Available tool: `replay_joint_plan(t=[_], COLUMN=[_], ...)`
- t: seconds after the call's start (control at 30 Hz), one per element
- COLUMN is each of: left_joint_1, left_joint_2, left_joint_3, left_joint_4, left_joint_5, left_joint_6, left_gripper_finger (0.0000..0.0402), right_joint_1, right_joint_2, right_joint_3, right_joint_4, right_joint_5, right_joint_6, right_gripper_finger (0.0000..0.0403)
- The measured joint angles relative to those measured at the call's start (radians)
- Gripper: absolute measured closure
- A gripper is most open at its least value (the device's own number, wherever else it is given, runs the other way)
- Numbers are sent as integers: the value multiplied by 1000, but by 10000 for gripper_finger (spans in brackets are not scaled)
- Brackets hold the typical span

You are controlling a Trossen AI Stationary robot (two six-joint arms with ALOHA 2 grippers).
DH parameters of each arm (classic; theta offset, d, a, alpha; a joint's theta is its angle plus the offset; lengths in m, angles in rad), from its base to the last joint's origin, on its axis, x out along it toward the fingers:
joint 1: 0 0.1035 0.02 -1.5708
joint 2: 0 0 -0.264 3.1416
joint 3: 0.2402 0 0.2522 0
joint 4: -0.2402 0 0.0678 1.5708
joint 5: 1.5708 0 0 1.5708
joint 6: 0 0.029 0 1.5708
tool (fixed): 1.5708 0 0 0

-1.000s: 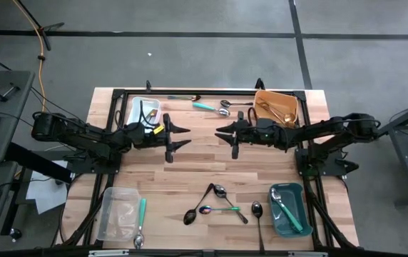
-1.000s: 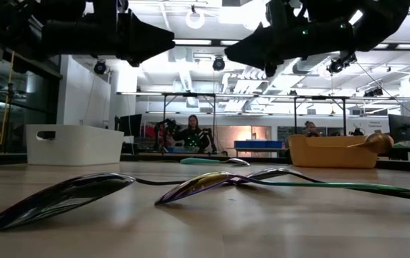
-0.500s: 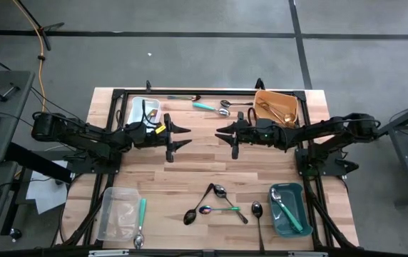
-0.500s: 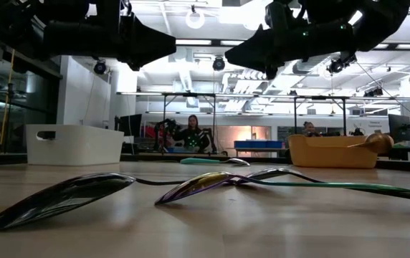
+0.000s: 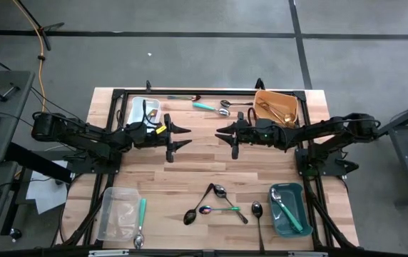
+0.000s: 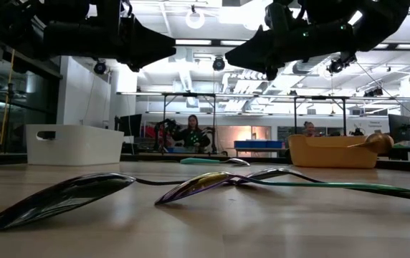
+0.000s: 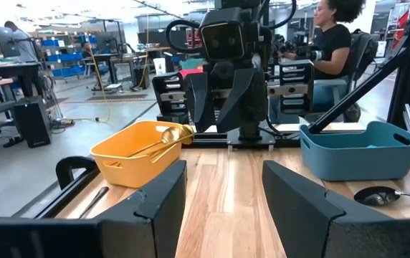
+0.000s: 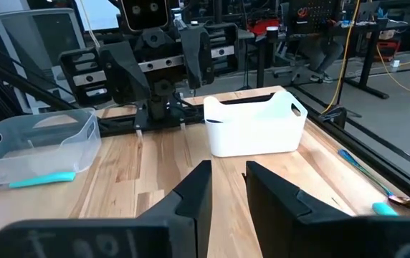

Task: Sort silverware by color (type)
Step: Put the violet spoon into the white bin

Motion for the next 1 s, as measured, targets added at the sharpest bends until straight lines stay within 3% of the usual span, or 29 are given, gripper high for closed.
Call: replay_joint_plan(t=[0.57,0.73,0.87,1.0], left_joint_1=[0,14,61,137], left_joint_2=[0,0,0,7], left_joint_3=[0,0,58,210], left_joint_4=[1,-1,-139,-441], left_joint_5=[0,-17,-56,-62], left_joint_6=[-10,-95,-182,-191], left_gripper_finger=[225,225,225,225], right_joint_1=[0,0,0,0], right_joint_2=[0,0,0,0], right_joint_3=[0,0,0,0], right_joint_4=[-51,-52,-44,-43], right_joint_5=[0,0,0,0], right_joint_6=[26,26,26,26], right_gripper_finger=[322,322,322,322])
